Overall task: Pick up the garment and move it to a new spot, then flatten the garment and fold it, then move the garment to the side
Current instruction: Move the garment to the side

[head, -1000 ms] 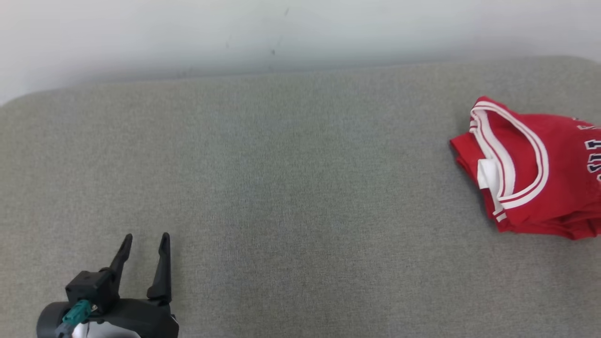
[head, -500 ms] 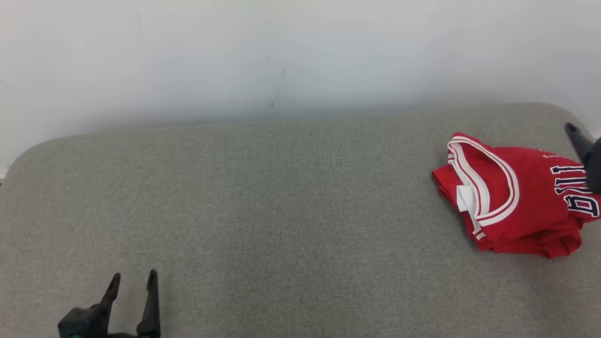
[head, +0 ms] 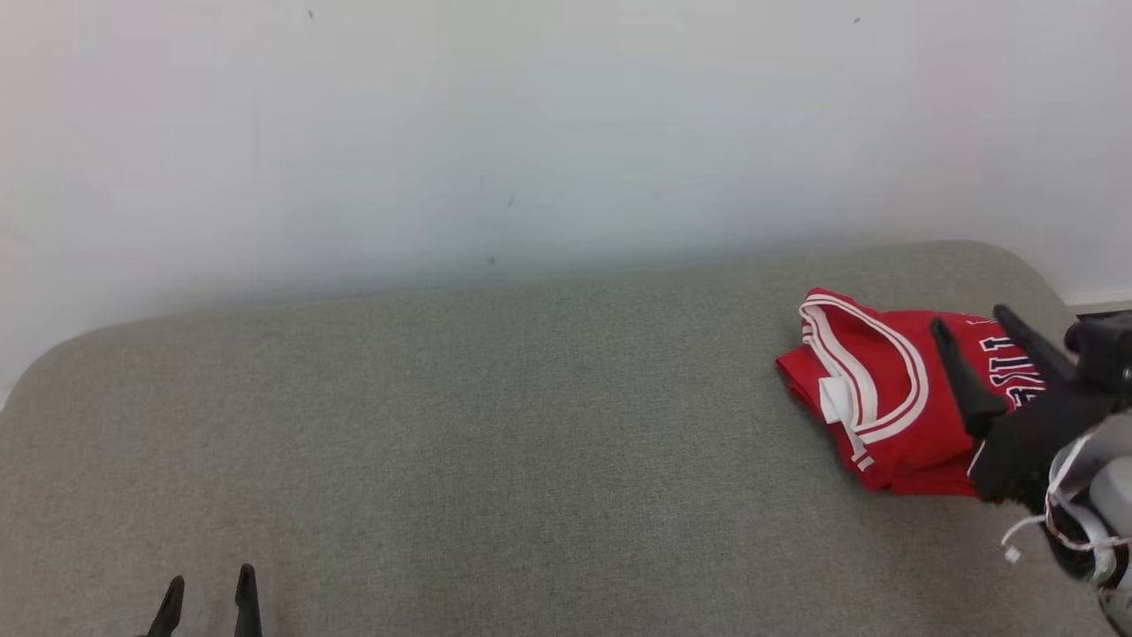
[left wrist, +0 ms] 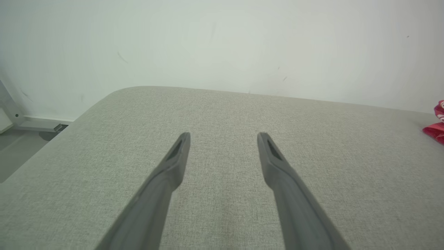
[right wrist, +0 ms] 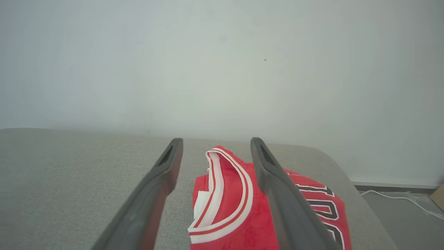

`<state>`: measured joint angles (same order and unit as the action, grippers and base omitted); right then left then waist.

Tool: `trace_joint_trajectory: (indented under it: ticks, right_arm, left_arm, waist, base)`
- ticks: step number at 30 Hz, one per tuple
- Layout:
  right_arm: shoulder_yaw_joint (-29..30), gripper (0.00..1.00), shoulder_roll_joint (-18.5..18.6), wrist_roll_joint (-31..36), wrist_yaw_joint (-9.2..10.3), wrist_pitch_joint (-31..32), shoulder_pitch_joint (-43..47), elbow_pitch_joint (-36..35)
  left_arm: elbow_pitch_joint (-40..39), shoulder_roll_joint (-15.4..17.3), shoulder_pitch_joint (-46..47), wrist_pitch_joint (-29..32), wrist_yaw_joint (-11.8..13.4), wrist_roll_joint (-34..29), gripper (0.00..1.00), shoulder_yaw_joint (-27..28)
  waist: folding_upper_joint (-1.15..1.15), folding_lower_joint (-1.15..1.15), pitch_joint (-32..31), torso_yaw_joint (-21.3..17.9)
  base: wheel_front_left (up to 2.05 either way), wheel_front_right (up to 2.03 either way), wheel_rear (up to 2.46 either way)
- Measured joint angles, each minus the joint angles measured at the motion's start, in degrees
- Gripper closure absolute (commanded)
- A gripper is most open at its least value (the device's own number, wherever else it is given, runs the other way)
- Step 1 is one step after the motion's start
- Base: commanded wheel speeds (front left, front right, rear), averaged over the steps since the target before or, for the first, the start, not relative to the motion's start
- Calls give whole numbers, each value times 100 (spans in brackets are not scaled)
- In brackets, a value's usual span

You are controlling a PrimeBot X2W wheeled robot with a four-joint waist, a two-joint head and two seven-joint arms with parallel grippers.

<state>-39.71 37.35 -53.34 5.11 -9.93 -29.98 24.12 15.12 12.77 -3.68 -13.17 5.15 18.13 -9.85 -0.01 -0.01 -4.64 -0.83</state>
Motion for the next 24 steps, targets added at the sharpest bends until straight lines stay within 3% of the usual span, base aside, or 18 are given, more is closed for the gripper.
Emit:
trace_joint_trajectory:
  ticks: [4,14,24]
  right_arm:
    - [103,0,22,2,86,-385,471,-446]
    - [508,0,88,219,203,-434,1764,-1337]
    - [1649,0,-413,1020,219,-468,2755,-1379]
  left_arm:
    - [-130,-10,-135,-4,45,1,0,36]
    - [-477,-51,-298,-8,90,-22,0,111]
    - [-749,-44,-467,-33,141,-60,0,342]
  waist:
    - [0,0,-80,-81]
    - [1,1,-89,-183]
    - [1,2,-10,-218]
  base:
    - [0,0,0]
    - [0,0,0]
    - [0,0,0]
